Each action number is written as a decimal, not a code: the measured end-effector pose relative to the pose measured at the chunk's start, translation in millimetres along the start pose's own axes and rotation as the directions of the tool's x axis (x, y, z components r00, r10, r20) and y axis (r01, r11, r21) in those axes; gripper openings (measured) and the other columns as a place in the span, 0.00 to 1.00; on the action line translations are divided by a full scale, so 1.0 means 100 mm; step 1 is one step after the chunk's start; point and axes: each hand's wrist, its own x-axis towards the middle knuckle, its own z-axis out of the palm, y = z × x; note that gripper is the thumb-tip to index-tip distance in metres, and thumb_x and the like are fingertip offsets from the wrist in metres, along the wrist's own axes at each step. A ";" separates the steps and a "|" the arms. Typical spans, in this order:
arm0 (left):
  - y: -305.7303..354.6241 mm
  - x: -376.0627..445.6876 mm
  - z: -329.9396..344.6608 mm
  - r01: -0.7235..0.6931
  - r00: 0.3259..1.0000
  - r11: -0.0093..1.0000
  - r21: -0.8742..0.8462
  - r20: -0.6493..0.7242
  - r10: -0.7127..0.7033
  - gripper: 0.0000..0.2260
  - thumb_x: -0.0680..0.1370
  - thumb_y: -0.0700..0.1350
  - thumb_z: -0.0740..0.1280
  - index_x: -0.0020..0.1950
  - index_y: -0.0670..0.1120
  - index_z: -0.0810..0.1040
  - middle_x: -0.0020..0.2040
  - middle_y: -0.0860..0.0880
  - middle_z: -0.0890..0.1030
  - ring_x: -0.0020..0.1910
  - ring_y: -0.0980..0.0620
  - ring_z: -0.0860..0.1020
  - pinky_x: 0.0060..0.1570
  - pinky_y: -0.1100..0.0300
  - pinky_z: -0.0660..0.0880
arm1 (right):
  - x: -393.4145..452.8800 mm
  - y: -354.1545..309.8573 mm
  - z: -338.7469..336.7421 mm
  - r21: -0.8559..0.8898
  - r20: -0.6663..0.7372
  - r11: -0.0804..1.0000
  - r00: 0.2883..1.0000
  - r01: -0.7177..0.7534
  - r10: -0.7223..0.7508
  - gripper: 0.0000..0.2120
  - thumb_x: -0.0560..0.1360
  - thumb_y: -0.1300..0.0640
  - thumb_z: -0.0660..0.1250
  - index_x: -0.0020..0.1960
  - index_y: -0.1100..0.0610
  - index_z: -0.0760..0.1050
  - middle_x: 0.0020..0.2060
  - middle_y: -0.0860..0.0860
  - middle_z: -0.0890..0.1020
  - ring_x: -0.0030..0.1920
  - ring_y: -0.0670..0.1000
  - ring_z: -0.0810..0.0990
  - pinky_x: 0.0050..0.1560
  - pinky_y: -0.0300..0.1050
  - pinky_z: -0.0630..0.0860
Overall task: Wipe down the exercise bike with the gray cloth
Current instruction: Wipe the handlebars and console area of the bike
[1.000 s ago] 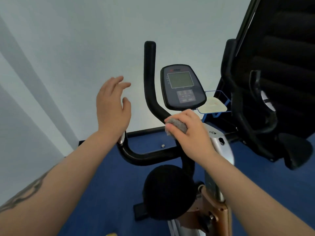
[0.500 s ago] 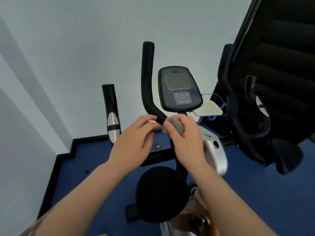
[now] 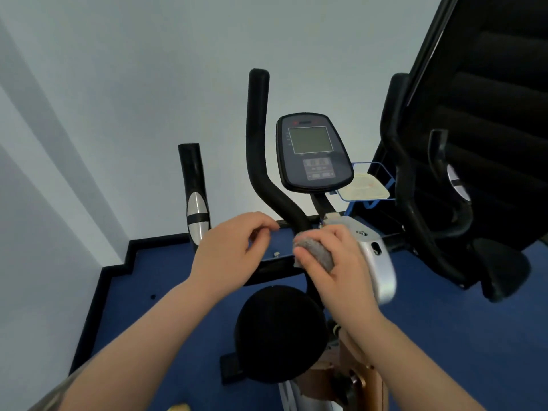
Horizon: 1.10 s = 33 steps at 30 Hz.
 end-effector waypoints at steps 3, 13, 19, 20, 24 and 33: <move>0.03 -0.07 -0.04 -0.007 0.992 0.986 -0.164 -0.124 -0.013 0.09 0.79 0.45 0.63 0.51 0.54 0.81 0.44 0.63 0.81 0.45 0.57 0.81 0.45 0.58 0.79 | 0.10 0.00 -0.11 0.054 0.077 0.999 0.997 0.001 -0.005 0.04 0.75 0.47 0.69 0.49 0.43 0.80 0.47 0.39 0.75 0.52 0.42 0.77 0.52 0.31 0.70; 0.08 -0.65 -0.16 0.055 0.992 0.964 -0.259 -0.098 -0.082 0.11 0.77 0.43 0.65 0.53 0.58 0.80 0.50 0.62 0.81 0.54 0.59 0.79 0.53 0.69 0.72 | 0.10 -0.17 -0.19 0.109 0.061 0.994 0.998 -0.024 0.017 0.05 0.74 0.45 0.67 0.47 0.43 0.80 0.46 0.40 0.78 0.51 0.40 0.77 0.50 0.28 0.69; -0.25 -0.54 -0.24 -0.007 0.970 0.998 0.070 -0.242 0.024 0.11 0.78 0.40 0.62 0.56 0.49 0.81 0.65 0.55 0.77 0.69 0.55 0.71 0.69 0.39 0.64 | 0.31 -0.49 0.21 -0.022 0.378 0.989 0.917 0.144 -0.125 0.13 0.75 0.48 0.69 0.59 0.47 0.79 0.53 0.43 0.79 0.57 0.44 0.76 0.60 0.48 0.73; -0.33 -0.54 -0.25 0.002 0.976 0.998 0.063 -0.217 0.012 0.12 0.79 0.42 0.61 0.60 0.48 0.80 0.69 0.54 0.74 0.73 0.53 0.67 0.70 0.38 0.62 | 0.32 -0.47 0.23 -0.066 0.475 0.983 0.872 0.171 -0.120 0.13 0.76 0.49 0.69 0.60 0.46 0.79 0.54 0.43 0.80 0.57 0.44 0.76 0.60 0.49 0.72; -0.48 -0.60 -0.26 -0.035 0.991 0.996 0.078 -0.125 0.045 0.19 0.83 0.49 0.54 0.73 0.50 0.71 0.76 0.57 0.65 0.79 0.55 0.55 0.76 0.47 0.57 | 0.46 -0.33 -0.01 -0.119 0.613 0.961 0.780 0.250 -0.127 0.15 0.72 0.51 0.74 0.58 0.45 0.81 0.53 0.40 0.81 0.55 0.39 0.77 0.60 0.44 0.73; -0.45 -0.59 -0.20 -0.016 0.991 0.999 0.031 -0.135 0.021 0.19 0.84 0.47 0.53 0.74 0.46 0.70 0.76 0.56 0.64 0.79 0.54 0.53 0.76 0.63 0.51 | 0.45 -0.40 0.12 -0.295 0.590 0.914 0.806 0.279 -0.056 0.18 0.72 0.44 0.72 0.61 0.39 0.78 0.52 0.41 0.83 0.54 0.44 0.79 0.56 0.47 0.75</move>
